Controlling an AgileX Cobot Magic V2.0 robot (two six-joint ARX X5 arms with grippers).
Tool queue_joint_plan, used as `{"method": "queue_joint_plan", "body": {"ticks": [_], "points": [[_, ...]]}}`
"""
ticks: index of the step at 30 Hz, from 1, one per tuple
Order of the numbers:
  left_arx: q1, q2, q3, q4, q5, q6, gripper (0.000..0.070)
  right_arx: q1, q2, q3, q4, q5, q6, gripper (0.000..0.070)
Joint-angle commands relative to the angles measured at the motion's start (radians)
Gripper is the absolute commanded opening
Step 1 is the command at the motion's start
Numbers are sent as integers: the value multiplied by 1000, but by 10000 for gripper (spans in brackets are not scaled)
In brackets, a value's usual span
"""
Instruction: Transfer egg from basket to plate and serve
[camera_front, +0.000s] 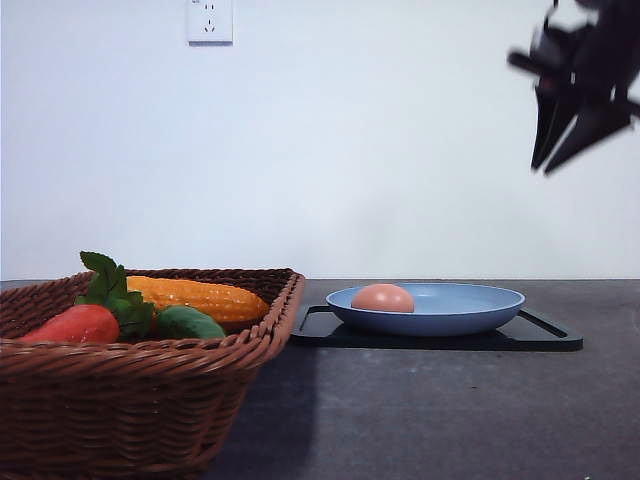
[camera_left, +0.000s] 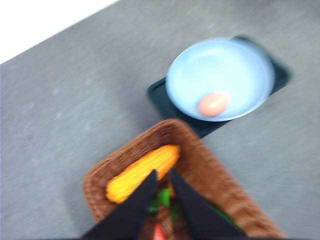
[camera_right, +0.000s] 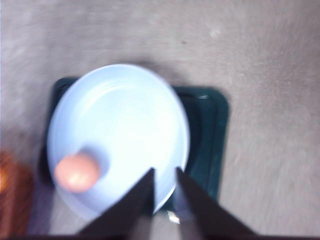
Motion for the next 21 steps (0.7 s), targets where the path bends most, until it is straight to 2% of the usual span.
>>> {"method": "queue_joint_plan", "body": {"ticks": [1,7,14,17,21], "points": [[23,30,24,13,-6,48,0,47,-40,22,-30,31,-25,0],[184,59,-2,39,5,62,0,213,-221,18,-92,221,-55,0],[373,-26,-128,163,154,62,0,409,-390,-23,-80,390,-64,0],[416,-95,-207,233,213,58,0,477,-465,-91,-32,450,-65,0],[435,-212,-331,327,246,44,0,546,-578,-251,94,499,-65,0]]}}
